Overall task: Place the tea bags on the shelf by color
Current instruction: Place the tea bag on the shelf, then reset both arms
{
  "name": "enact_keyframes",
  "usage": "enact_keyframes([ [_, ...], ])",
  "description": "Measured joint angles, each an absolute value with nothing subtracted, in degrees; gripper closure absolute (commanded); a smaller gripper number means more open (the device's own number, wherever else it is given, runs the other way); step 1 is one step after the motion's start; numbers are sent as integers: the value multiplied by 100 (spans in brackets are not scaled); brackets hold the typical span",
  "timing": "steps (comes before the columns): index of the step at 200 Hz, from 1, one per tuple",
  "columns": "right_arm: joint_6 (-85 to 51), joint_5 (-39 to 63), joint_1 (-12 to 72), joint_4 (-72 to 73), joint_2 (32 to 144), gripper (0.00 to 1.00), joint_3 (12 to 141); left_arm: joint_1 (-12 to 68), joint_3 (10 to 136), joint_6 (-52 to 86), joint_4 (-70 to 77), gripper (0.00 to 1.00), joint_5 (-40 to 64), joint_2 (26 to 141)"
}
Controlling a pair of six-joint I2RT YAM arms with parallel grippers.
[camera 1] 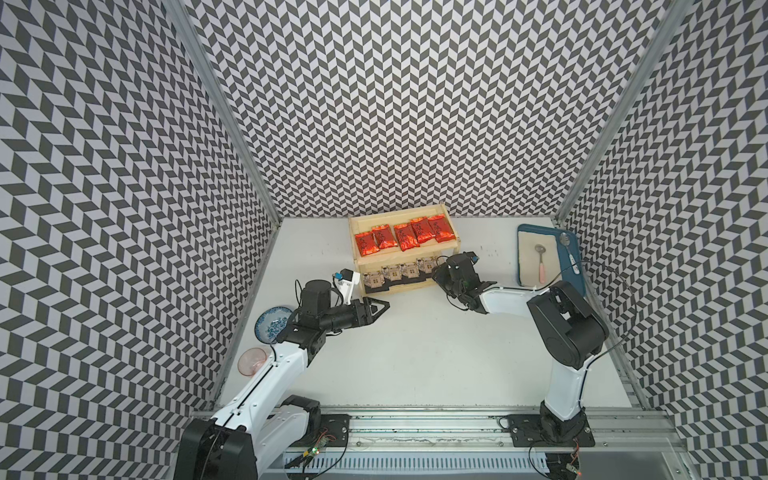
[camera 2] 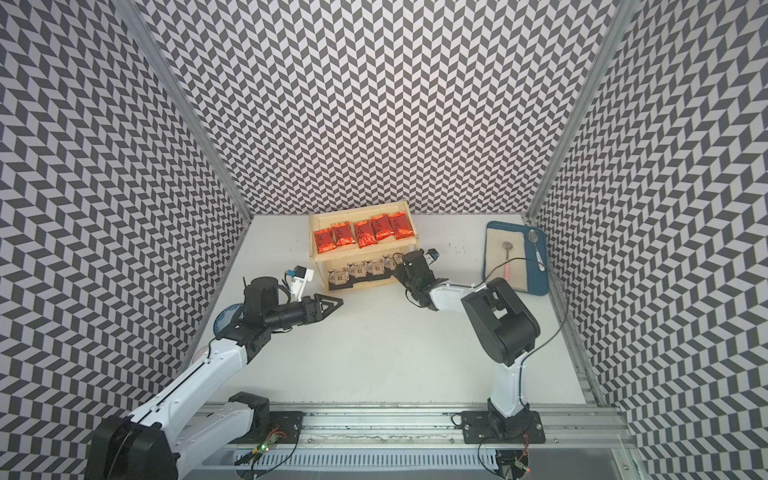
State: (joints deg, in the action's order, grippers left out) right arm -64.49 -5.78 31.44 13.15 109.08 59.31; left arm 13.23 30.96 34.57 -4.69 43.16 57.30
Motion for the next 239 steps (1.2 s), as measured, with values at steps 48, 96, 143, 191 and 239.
enact_keyframes([
  [48, -5743, -923, 3594, 1033, 10252, 49, 5603, 1260, 3109, 3387, -552, 29, 4104, 5717],
  [96, -4206, -1385, 4311, 760, 7443, 39, 4176, 1264, 3911, 2808, -1310, 14, 1938, 5395],
  [143, -1782, -2436, 3920, 1815, 4619, 20, 2547, 1260, 3387, 2176, -762, 24, -322, 4521],
  [191, -132, -2209, 1874, 3422, 4005, 29, 873, 1090, 2477, 945, 722, 28, -1662, 5332],
  [239, -198, -1372, 355, 5306, 6549, 30, 913, 596, 1756, 220, 3586, 28, -1378, 7196],
])
